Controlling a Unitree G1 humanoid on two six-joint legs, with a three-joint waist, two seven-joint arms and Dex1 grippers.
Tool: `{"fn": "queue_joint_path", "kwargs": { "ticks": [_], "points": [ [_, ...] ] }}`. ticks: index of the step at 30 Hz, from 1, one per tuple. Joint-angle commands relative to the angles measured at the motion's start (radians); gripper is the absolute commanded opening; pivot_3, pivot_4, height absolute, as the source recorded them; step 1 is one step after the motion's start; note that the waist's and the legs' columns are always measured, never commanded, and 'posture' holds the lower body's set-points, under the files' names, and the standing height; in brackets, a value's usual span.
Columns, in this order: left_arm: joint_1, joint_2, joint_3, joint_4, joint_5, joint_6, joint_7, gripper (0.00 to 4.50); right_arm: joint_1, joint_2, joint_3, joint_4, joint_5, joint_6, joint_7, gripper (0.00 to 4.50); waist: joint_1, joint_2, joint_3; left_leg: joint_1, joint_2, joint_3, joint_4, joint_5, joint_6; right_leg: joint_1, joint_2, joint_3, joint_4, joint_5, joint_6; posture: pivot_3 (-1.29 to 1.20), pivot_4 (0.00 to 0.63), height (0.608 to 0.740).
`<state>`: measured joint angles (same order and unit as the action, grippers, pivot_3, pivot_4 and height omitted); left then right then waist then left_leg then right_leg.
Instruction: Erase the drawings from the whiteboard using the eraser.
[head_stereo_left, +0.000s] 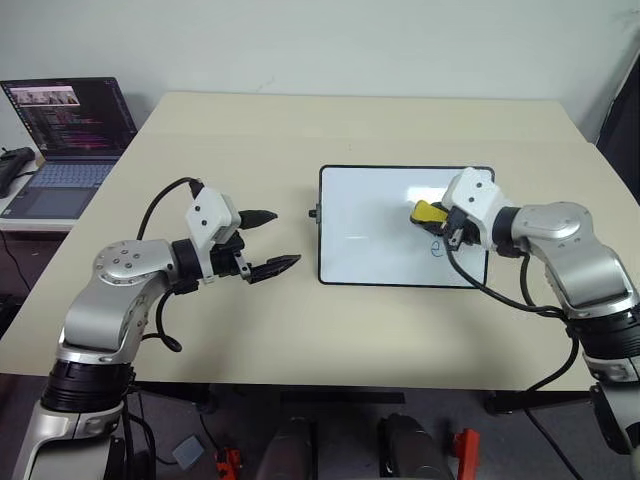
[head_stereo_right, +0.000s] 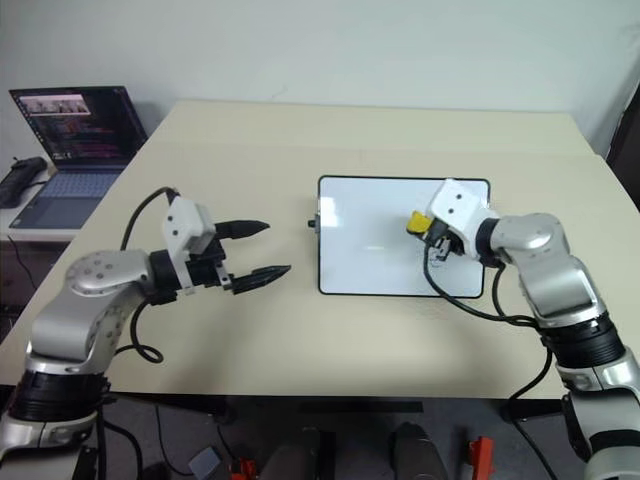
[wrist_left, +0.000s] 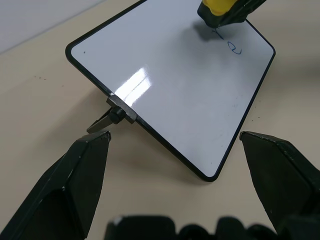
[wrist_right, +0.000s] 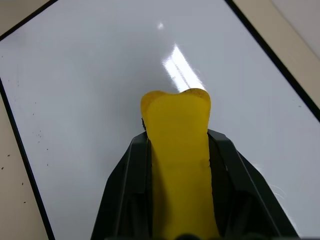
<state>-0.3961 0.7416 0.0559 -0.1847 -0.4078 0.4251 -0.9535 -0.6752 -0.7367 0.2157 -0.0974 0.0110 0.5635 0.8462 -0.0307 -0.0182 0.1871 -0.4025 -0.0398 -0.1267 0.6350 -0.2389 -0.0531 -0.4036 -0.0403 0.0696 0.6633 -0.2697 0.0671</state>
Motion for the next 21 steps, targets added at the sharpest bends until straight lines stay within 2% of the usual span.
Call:
{"fn": "queue_joint_path", "kwargs": {
  "ticks": [1,16,21],
  "points": [
    [-0.001,0.000,0.013,-0.017,0.000,-0.021,-0.001,4.50,-0.023,-0.018,0.004,0.007,-0.034,-0.024,0.006,1.09,-0.001,0.000,0.000,0.000,0.000,0.000,0.000,0.000,0.000,0.000,0.000,0.000,0.000,0.000,0.000,0.00,0.150,0.740],
    [0.015,0.000,0.017,-0.030,-0.004,-0.018,0.009,4.50,-0.071,-0.006,0.134,0.119,-0.230,-0.012,-0.004,1.09,-0.008,0.000,0.000,0.001,0.000,0.001,0.005,0.000,0.000,0.001,0.001,0.001,0.004,0.001,-0.001,0.00,0.150,0.740],
    [0.013,-0.005,0.014,-0.029,-0.004,-0.019,0.011,4.50,-0.053,-0.032,0.141,0.138,-0.278,0.009,-0.004,1.09,-0.006,0.000,0.000,0.007,0.000,-0.001,0.009,0.000,0.000,0.012,0.001,-0.002,0.001,0.001,0.000,0.00,0.150,0.740]
  ]
}}
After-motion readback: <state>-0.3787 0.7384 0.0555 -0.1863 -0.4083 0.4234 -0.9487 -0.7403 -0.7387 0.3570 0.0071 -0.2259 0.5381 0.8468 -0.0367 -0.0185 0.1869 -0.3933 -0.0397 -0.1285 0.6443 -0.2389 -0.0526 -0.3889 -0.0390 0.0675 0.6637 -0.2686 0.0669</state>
